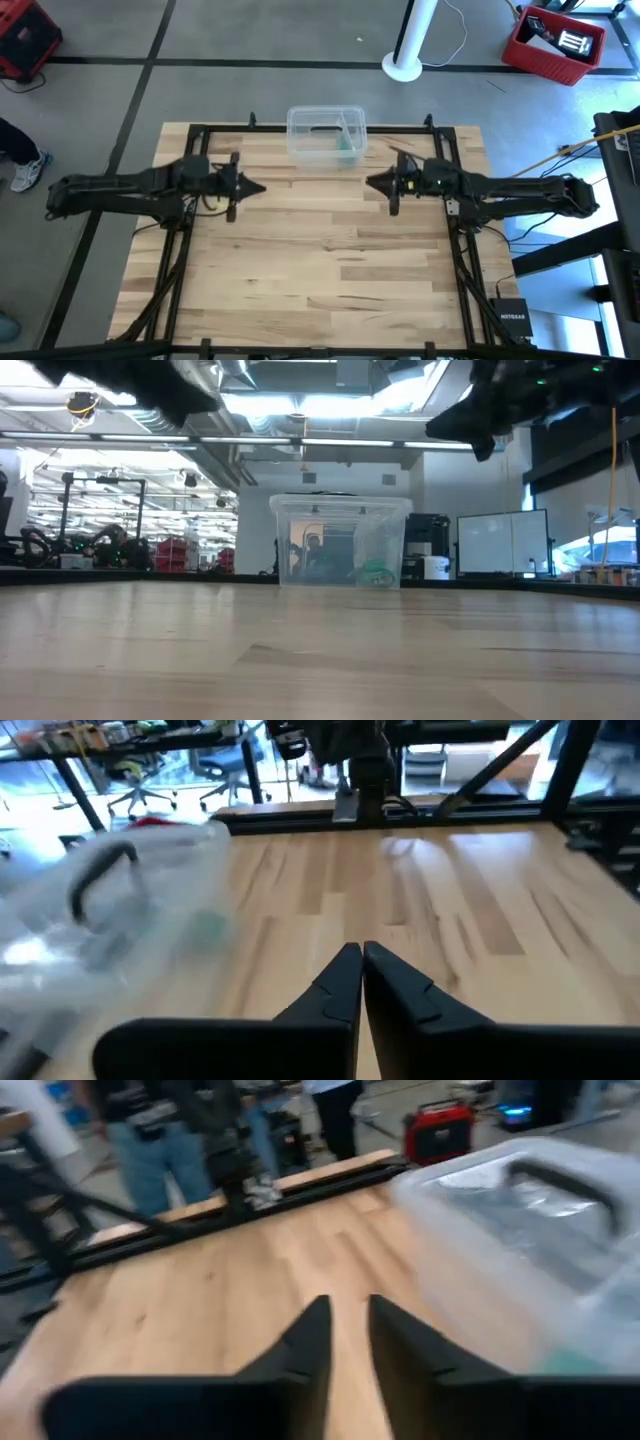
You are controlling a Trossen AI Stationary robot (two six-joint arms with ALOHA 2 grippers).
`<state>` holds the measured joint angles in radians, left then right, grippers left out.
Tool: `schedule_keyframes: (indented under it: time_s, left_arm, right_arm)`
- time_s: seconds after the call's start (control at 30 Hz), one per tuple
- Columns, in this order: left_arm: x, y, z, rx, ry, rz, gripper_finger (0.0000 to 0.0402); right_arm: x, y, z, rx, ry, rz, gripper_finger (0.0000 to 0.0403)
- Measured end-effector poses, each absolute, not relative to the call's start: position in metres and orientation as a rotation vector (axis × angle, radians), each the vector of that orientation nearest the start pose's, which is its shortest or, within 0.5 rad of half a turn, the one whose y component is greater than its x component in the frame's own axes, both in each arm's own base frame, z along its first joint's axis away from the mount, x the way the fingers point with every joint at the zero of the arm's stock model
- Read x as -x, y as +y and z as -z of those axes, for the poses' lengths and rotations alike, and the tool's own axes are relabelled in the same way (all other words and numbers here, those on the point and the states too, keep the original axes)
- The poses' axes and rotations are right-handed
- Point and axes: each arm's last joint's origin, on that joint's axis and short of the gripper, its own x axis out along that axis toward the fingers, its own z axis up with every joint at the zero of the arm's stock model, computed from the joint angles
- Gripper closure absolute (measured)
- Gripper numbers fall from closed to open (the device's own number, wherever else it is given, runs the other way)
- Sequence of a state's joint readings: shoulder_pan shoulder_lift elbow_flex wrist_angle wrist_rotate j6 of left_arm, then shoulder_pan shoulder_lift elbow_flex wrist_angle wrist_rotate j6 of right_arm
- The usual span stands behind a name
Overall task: Roll bandage
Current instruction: Return to Home Position
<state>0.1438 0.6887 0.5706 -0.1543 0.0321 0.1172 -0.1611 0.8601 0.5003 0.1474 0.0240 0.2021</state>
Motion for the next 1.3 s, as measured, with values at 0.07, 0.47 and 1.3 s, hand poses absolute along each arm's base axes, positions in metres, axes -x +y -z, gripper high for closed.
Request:
schedule_keyframes:
  time_s: [0.07,0.47,1.3]
  left_arm:
    - [-0.150,0.018,-0.260,-0.059,0.252,-0.102,0.0394]
    - [-0.114,0.013,-0.210,0.070,0.155,-0.142,0.0400]
    - [-0.091,0.011,-0.177,0.108,0.069,-0.159,0.0399]
  right_arm:
    - [-0.187,-0.024,-0.246,-0.211,0.173,0.166,0.0373]
    - [-0.135,-0.013,-0.214,-0.226,-0.043,0.097,0.0397]
    - [-0.100,-0.010,-0.185,-0.179,-0.187,0.089,0.0394]
